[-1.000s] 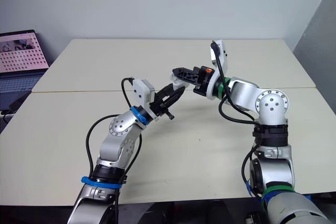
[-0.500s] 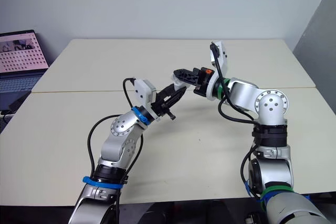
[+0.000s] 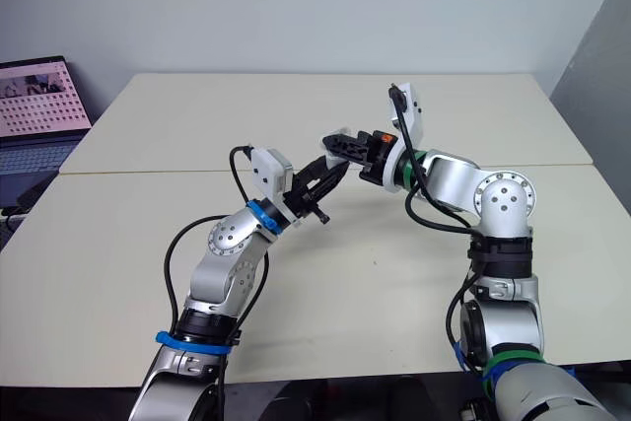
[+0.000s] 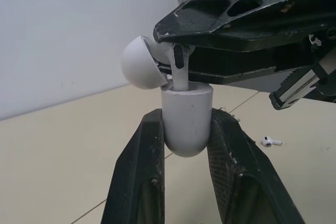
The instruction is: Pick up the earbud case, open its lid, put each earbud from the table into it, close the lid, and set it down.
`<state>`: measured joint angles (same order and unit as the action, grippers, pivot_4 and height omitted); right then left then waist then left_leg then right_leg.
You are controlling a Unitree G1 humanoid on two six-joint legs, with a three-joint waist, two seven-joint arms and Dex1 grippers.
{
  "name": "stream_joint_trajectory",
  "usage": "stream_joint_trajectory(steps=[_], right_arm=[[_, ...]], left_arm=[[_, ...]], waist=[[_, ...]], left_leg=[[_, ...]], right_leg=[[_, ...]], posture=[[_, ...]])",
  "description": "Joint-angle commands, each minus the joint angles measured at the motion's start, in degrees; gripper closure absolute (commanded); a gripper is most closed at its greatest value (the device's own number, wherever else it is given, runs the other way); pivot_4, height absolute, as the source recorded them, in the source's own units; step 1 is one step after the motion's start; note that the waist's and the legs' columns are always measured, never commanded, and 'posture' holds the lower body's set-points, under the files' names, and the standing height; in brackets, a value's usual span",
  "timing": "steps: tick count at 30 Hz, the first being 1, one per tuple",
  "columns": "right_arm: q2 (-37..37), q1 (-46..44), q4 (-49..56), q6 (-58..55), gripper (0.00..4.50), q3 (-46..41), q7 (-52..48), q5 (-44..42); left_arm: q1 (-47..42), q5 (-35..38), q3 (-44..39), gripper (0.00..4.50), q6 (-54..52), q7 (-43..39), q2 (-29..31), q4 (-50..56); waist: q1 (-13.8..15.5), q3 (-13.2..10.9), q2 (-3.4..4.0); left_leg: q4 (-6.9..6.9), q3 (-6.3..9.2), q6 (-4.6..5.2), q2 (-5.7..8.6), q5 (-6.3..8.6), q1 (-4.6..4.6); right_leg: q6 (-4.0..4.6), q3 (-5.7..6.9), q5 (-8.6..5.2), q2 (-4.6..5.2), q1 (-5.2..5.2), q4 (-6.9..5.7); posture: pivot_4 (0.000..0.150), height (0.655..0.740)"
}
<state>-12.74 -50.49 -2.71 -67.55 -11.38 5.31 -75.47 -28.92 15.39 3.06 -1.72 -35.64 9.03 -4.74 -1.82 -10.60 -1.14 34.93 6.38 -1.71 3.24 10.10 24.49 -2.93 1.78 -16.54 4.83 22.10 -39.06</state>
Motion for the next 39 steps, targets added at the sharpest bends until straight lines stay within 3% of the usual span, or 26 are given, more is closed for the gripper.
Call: stream_joint_trajectory(steps=[1,2,8,18,26,30,35,39], right_arm=[[0.06,0.45,2.15,0.91,4.12,-1.45,0.54,0.02],[0.07,0.69,2.31,0.93,4.12,-1.58,0.72,0.01],[0.29,1.62,3.38,1.26,2.15,-1.80,1.33,0.22],[-1.28,0.10,3.67,2.66,2.15,-2.56,-0.20,0.53],[-8.01,-5.73,4.82,3.91,2.15,-5.96,-4.45,-0.73],[-18.66,-3.31,7.08,3.70,2.15,-3.30,-12.64,6.79],[-35.88,7.54,5.10,14.00,2.15,8.22,-31.03,27.09],[-39.78,13.09,-3.77,27.29,1.25,15.30,-40.36,41.82]], left_arm=[[-1.42,0.32,-0.21,3.75,1.43,0.09,-0.22,1.84],[-1.36,0.35,-0.20,3.75,1.36,0.10,-0.22,1.97],[-1.13,0.61,-0.16,3.75,1.08,-0.23,-0.14,2.24],[-1.06,0.85,-0.18,3.75,0.61,-0.31,-0.25,2.17],[0.78,0.70,-0.88,3.75,0.61,-0.48,1.14,1.56],[2.08,0.98,-1.27,3.75,0.13,-0.50,2.33,2.68],[3.22,1.27,-1.45,3.75,-0.57,-0.61,3.31,3.99],[3.10,1.10,-1.15,3.75,-0.44,-0.52,3.25,3.83]], waist=[[0.00,0.00,0.00],[0.00,0.00,0.00],[-0.01,0.00,0.00],[0.00,0.00,0.00],[0.02,0.00,0.00],[0.19,-0.01,0.00],[0.46,-0.01,-0.02],[-0.07,-0.02,-0.02]], left_leg=[[0.00,0.00,0.00,0.00,0.00,0.00],[0.00,0.00,0.00,0.00,0.00,0.00],[0.00,0.00,0.00,0.00,0.00,0.00],[0.00,0.00,0.00,0.00,0.00,0.00],[0.00,0.00,0.00,0.00,0.00,0.00],[-0.01,0.01,0.00,0.02,0.00,0.03],[0.04,0.01,0.02,0.09,0.01,0.08],[0.05,-0.05,0.03,0.08,0.01,0.07]], right_leg=[[0.00,0.00,0.00,0.00,0.00,0.00],[0.00,0.00,0.00,0.00,0.00,0.00],[0.00,0.00,0.00,0.00,0.00,0.00],[0.00,0.00,0.00,0.00,0.00,0.00],[0.00,0.01,0.00,0.00,0.01,0.01],[0.00,0.02,0.00,0.01,0.00,0.06],[-0.04,0.07,0.00,0.10,-0.04,0.13],[-0.07,0.04,0.00,0.11,-0.02,0.13]], posture=[[0.150,0.7400],[0.150,0.7400],[0.150,0.7400],[0.150,0.7400],[0.150,0.7400],[0.150,0.7400],[0.150,0.7400],[0.150,0.7400]])
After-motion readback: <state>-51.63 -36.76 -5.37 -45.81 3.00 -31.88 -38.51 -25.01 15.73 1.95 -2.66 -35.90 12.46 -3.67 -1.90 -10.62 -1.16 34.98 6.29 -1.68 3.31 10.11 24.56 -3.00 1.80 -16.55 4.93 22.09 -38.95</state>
